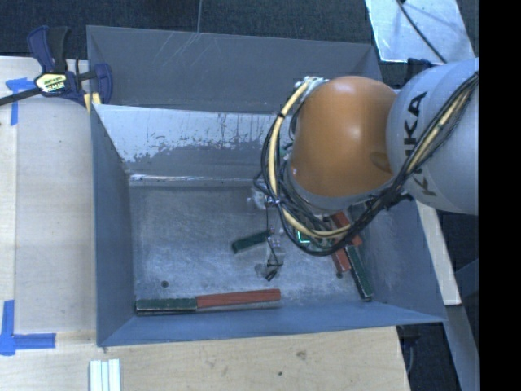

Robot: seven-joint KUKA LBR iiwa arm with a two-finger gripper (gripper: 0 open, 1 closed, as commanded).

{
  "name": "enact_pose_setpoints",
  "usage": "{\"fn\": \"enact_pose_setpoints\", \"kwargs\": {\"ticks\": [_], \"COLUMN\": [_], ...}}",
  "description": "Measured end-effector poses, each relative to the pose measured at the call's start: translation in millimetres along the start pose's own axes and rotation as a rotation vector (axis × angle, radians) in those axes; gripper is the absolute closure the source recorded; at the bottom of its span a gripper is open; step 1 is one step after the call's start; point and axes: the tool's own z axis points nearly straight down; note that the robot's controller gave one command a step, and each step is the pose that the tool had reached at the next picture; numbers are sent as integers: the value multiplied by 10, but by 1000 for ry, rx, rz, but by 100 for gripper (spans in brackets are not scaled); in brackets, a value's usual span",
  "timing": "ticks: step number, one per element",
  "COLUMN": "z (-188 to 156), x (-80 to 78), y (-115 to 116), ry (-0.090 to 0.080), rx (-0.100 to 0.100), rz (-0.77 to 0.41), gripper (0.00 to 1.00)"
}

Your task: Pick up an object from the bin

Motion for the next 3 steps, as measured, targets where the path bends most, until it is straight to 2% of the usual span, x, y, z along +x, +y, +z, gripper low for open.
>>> {"fn": "enact_pose_setpoints", "kwargs": {"ticks": [1, 2, 3], "z": [1480, 1432, -440], "x": [-242, -264, -76], "y": [-702, -676, -175], "ry": [-2, -10, -17], "rx": [2, -1, -2], "rz": [-20, -21, -12], "gripper": [0, 100, 100]}}
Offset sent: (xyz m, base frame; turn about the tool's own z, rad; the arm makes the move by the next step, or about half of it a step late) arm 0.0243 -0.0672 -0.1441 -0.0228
